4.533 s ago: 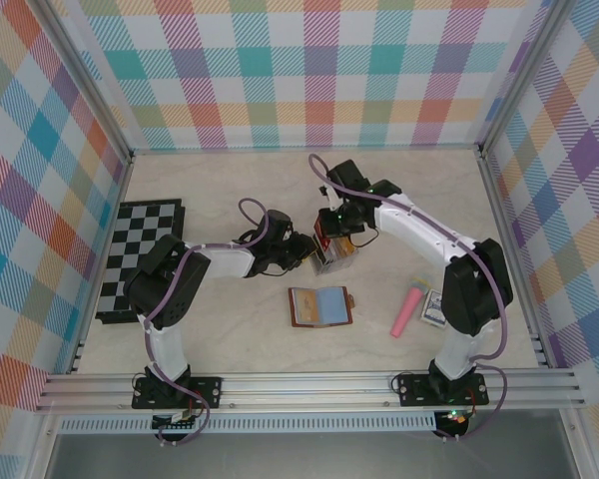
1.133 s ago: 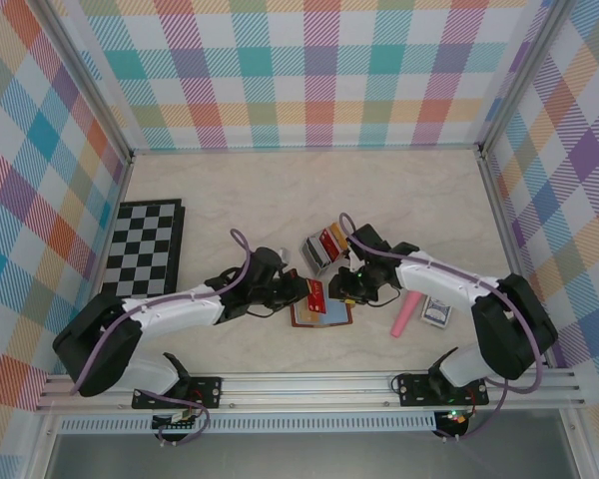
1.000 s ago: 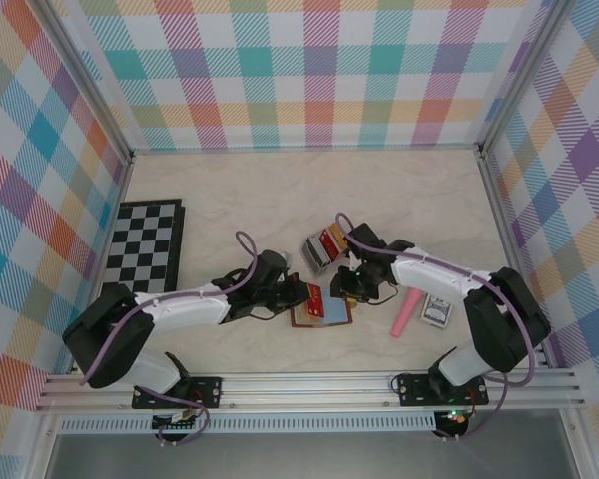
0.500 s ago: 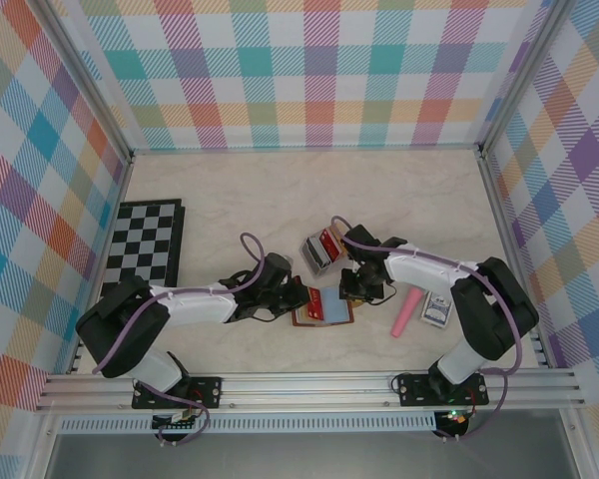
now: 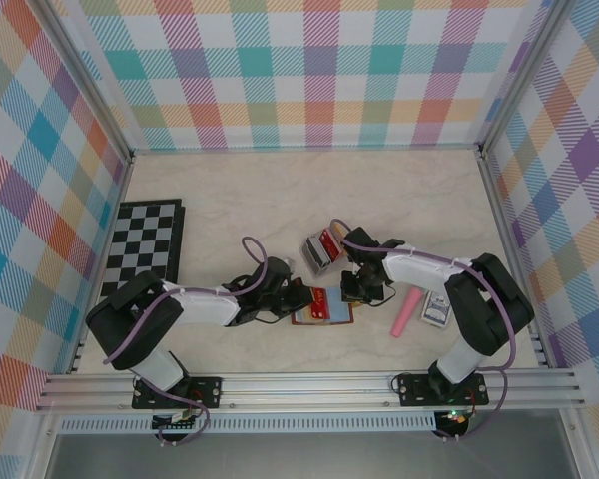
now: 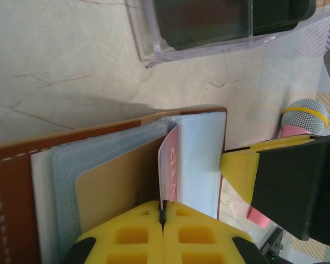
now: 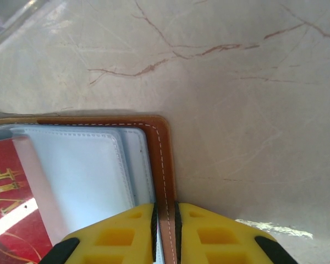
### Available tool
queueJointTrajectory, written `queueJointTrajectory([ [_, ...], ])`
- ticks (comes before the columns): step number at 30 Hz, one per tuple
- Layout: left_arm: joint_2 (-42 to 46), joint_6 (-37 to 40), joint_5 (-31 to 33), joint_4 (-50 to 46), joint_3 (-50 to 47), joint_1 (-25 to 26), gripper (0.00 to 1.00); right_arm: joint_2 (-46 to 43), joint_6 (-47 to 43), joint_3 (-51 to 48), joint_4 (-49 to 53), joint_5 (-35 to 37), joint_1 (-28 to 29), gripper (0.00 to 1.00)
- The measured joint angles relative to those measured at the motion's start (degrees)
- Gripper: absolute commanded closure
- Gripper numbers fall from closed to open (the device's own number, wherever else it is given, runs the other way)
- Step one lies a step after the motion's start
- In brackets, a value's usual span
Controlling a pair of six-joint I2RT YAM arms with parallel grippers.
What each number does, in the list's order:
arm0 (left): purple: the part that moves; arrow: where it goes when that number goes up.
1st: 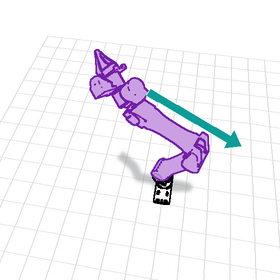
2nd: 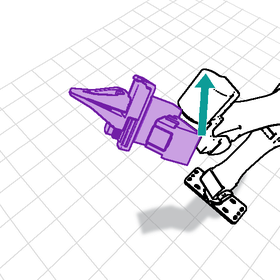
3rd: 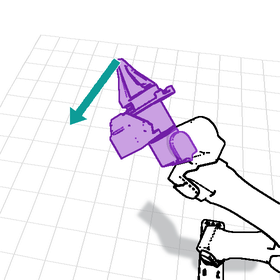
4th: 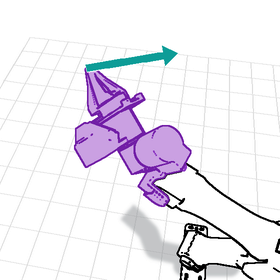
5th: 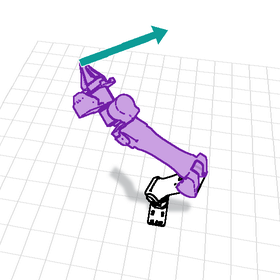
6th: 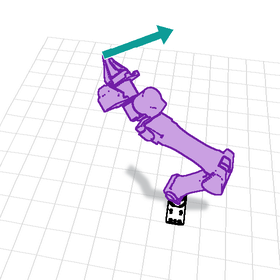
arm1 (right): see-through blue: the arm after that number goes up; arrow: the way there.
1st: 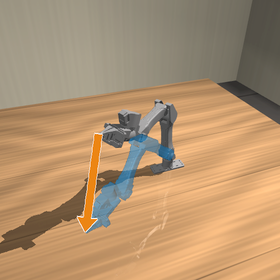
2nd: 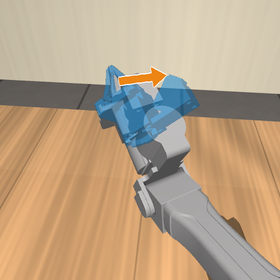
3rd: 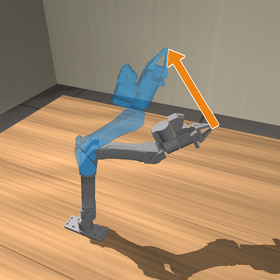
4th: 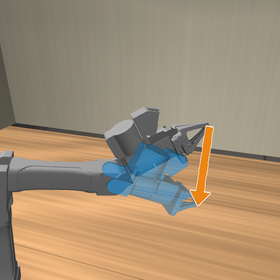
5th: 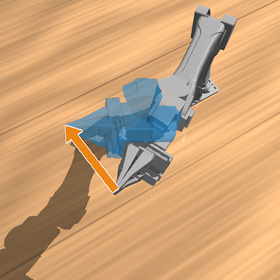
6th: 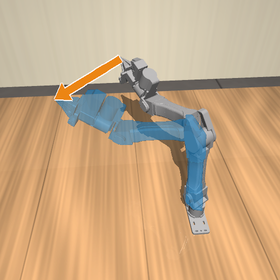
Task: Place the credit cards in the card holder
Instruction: Insert the credit card into the card slot.
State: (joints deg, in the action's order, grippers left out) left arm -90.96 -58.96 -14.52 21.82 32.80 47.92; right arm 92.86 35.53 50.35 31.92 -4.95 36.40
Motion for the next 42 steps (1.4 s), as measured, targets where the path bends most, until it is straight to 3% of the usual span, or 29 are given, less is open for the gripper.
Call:
queueJointTrajectory([
  [11,-1.9,-0.1,-1.9,1.6,0.5,0.0,1.00,0.0,0.0,0.0,0.0,0.0,0.0,0.83],
  [27,-7.3,2.1,2.5,-9.9,10.8,3.6,0.75,-0.1,0.4,-0.3,-0.4,-0.1,0.0,0.82],
  [36,-5.5,4.8,4.7,-16.0,11.8,4.1,0.88,-0.1,0.4,-0.3,-0.4,-0.2,0.0,0.84],
  [42,-7.6,4.8,4.8,-17.4,14.4,5.2,0.89,-0.1,0.4,-0.3,-0.4,-0.2,0.0,0.84],
])
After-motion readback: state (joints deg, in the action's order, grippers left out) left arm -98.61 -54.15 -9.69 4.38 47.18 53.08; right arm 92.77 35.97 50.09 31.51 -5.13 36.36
